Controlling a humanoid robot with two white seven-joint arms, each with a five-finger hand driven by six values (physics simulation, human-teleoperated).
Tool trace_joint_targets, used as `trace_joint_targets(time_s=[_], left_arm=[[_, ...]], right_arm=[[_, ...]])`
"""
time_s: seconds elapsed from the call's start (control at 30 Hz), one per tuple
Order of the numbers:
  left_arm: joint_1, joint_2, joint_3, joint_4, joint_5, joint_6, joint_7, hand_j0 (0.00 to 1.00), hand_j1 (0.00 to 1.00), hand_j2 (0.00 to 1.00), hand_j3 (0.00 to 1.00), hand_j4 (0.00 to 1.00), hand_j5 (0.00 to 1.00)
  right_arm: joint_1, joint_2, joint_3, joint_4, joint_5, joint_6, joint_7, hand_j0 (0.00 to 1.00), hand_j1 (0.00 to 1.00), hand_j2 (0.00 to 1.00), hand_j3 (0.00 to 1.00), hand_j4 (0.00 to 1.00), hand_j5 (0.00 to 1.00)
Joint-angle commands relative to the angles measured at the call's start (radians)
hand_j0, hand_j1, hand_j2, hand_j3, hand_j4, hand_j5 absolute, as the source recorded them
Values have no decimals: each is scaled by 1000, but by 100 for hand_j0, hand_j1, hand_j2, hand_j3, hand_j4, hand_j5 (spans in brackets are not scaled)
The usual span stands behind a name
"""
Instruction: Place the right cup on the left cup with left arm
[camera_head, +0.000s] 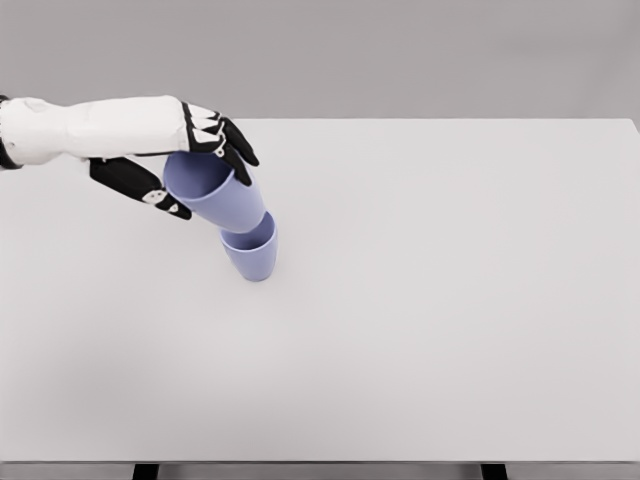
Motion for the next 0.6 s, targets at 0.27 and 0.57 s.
trace_joint_targets(time_s=[0.27,0.57], left_arm=[[-6,-33,-32,55,-26,3,0,63,63,63,63,63,63],[-5,-65,-46,92,-44,3,0,63,63,63,63,63,63]], right_arm=[[0,0,0,0,0,0,0,100,100,100,100,100,100],[0,0,0,0,0,0,0,100,100,100,100,100,100]])
